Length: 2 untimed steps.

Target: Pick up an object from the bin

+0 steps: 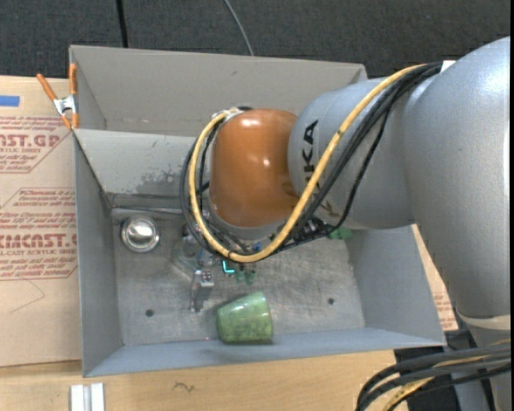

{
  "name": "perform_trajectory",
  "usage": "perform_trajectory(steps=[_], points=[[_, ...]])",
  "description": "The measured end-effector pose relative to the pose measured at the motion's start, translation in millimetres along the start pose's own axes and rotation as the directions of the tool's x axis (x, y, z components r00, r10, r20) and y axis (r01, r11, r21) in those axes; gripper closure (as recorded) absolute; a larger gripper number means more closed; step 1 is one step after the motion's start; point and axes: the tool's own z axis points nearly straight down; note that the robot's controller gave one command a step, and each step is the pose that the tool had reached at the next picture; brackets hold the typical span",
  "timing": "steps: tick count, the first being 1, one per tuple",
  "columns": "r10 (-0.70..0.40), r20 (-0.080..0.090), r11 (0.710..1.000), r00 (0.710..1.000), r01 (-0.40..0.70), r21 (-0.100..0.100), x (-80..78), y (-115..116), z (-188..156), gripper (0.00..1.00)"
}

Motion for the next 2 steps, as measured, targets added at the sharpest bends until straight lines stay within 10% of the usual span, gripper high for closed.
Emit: perform_trajectory(steps=[1,2], points=[[-0.237,0.014,0.972,0.971,0.237,0.000,-41.0,-85.7,79.7,0.00],[-0.185,0.012,0.983,0.983,0.185,0.004,-57.4,-134.6,50.3,0.00]])
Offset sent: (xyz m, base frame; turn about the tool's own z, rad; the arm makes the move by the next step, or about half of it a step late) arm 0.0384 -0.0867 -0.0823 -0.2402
